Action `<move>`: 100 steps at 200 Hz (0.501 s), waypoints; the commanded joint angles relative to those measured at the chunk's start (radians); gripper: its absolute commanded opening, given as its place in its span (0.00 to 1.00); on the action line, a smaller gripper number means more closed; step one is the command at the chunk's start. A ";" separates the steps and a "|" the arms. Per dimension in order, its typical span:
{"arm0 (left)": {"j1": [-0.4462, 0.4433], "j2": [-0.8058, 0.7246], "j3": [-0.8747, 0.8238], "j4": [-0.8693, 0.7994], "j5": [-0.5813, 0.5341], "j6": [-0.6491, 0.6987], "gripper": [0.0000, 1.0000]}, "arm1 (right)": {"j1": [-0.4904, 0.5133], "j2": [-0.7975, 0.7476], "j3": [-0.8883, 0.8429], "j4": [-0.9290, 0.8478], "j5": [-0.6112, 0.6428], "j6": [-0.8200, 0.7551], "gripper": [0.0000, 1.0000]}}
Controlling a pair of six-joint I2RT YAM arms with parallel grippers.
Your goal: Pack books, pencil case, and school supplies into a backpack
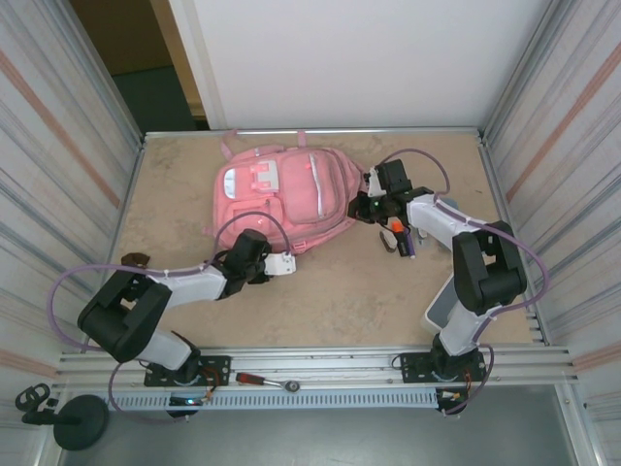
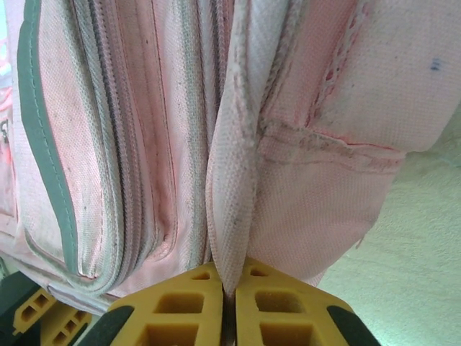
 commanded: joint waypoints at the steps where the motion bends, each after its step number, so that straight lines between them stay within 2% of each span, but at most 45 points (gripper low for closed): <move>1: -0.002 0.000 0.035 0.027 0.021 -0.031 0.12 | -0.030 -0.031 0.050 -0.062 -0.043 -0.073 0.15; 18: 0.009 -0.035 0.041 -0.005 0.083 -0.093 0.00 | -0.058 -0.067 0.054 -0.102 -0.024 -0.085 0.25; 56: 0.036 -0.149 0.065 -0.060 0.170 -0.279 0.00 | -0.038 -0.253 -0.077 -0.055 0.053 -0.087 0.46; 79: 0.062 -0.219 0.079 -0.099 0.242 -0.375 0.00 | 0.053 -0.379 -0.218 0.048 0.113 -0.081 0.56; 100: 0.079 -0.264 0.097 -0.134 0.285 -0.429 0.00 | 0.190 -0.454 -0.325 0.169 0.189 -0.071 0.63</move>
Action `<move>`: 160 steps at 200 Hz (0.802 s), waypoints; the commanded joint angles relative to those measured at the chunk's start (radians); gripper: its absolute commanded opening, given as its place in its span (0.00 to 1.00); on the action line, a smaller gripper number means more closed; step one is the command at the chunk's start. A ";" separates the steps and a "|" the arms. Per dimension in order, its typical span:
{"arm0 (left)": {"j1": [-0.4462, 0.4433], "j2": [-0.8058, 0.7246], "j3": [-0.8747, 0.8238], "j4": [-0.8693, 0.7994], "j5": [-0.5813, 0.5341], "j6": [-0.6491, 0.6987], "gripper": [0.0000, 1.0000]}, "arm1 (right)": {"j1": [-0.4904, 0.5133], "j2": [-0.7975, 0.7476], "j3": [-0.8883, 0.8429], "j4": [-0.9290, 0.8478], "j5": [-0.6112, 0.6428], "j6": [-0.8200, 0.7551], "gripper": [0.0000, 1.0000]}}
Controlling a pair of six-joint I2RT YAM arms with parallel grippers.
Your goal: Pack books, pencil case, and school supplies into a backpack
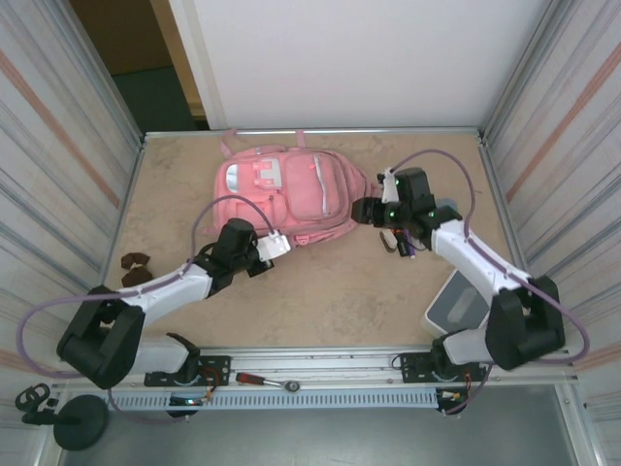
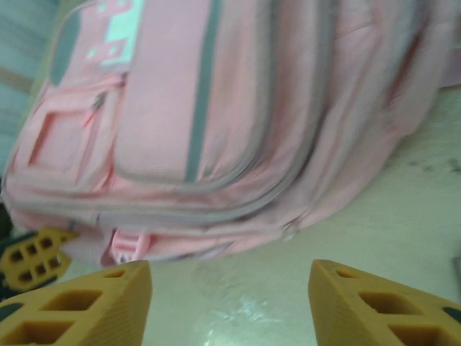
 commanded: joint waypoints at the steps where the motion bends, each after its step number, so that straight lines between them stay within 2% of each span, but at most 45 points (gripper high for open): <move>1: 0.013 -0.076 0.054 -0.021 0.117 -0.135 0.00 | 0.129 -0.062 -0.110 0.136 0.100 -0.004 0.63; 27: 0.027 -0.111 0.065 -0.035 0.142 -0.165 0.00 | 0.280 -0.059 -0.221 0.340 0.146 -0.048 0.64; 62: 0.039 -0.154 0.060 -0.032 0.156 -0.174 0.00 | 0.450 0.041 -0.314 0.583 0.314 -0.148 0.65; 92: 0.044 -0.169 0.051 -0.028 0.169 -0.182 0.00 | 0.512 0.183 -0.338 0.773 0.392 -0.196 0.65; 119: 0.046 -0.167 0.050 -0.022 0.171 -0.186 0.00 | 0.605 0.312 -0.305 0.876 0.543 -0.291 0.65; 160: 0.047 -0.168 0.053 -0.021 0.183 -0.186 0.00 | 0.649 0.438 -0.282 1.027 0.714 -0.338 0.62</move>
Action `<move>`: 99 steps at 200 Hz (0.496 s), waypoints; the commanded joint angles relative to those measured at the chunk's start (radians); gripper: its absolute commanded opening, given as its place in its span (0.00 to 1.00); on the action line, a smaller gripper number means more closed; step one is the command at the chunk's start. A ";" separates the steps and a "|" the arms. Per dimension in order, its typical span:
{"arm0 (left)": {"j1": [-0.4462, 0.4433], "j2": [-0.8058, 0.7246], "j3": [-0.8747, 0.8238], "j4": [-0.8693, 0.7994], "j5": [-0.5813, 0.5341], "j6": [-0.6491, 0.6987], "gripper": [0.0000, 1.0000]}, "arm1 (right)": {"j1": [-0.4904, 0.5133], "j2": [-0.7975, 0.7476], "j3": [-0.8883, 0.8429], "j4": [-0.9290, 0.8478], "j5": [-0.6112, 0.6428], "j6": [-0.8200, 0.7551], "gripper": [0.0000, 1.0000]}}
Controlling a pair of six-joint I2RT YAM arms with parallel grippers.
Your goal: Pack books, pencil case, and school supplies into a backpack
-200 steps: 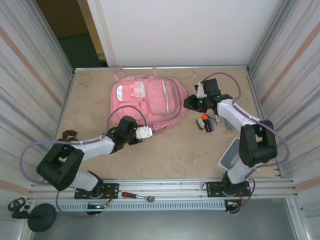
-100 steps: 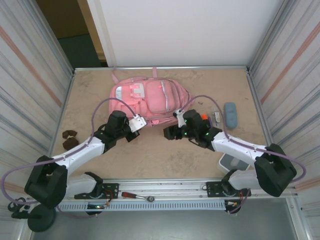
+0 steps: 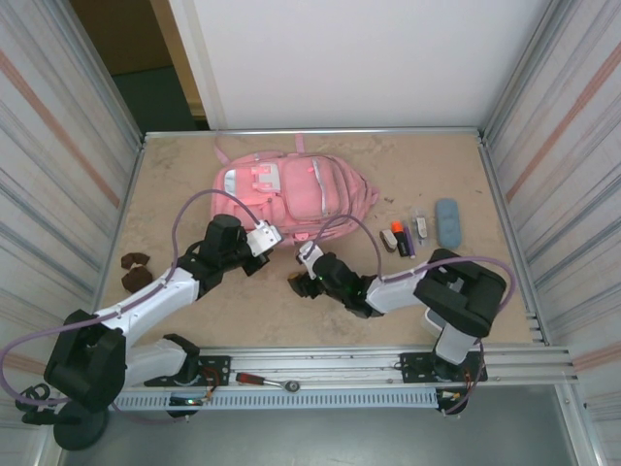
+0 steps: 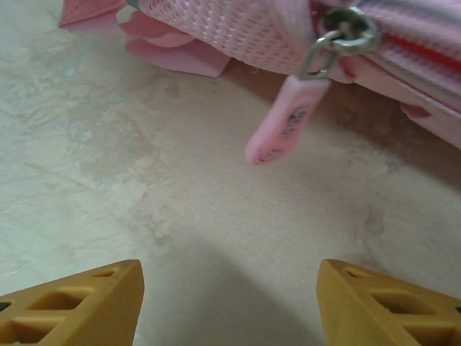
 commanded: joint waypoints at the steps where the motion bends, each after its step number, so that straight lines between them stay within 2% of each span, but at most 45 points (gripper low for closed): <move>1: 0.005 -0.051 0.034 0.081 0.062 -0.026 0.00 | 0.014 0.052 0.038 0.171 0.169 -0.076 0.62; 55: 0.005 -0.044 0.028 0.097 0.075 -0.038 0.00 | 0.023 0.121 0.078 0.260 0.254 -0.112 0.52; 99: 0.005 -0.045 0.030 0.088 0.062 -0.033 0.00 | 0.033 0.136 0.096 0.282 0.328 -0.125 0.33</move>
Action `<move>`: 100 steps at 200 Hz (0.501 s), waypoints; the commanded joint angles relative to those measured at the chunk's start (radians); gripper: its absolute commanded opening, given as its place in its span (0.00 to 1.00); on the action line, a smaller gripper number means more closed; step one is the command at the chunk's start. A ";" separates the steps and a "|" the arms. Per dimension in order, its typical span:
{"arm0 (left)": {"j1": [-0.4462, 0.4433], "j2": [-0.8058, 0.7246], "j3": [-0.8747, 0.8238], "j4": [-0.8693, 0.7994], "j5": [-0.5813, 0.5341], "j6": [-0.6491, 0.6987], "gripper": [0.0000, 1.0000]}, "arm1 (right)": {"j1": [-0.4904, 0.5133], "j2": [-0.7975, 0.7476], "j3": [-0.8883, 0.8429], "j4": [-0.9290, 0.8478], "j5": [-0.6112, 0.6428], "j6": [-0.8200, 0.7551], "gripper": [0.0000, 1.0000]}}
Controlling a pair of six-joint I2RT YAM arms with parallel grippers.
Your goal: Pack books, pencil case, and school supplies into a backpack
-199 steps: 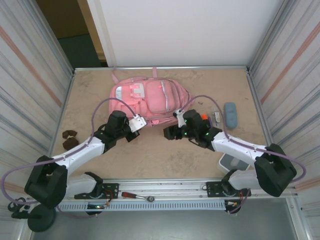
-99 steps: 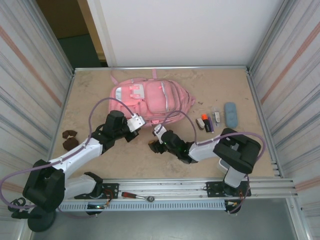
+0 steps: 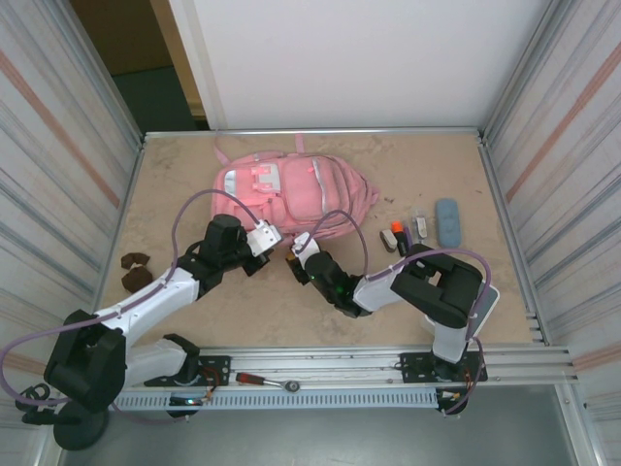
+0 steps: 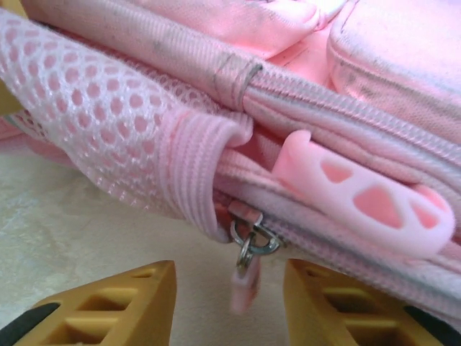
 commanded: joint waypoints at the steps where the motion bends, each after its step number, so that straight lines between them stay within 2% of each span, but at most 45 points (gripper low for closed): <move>1: 0.005 -0.045 0.030 0.087 0.051 -0.018 0.00 | 0.014 0.020 0.028 0.070 0.083 -0.028 0.31; 45: 0.012 -0.041 0.013 0.084 0.041 0.002 0.00 | 0.017 -0.001 -0.001 0.079 0.117 -0.023 0.00; 100: 0.072 -0.045 -0.014 0.088 0.042 0.038 0.00 | 0.003 -0.109 -0.090 -0.071 0.111 0.035 0.00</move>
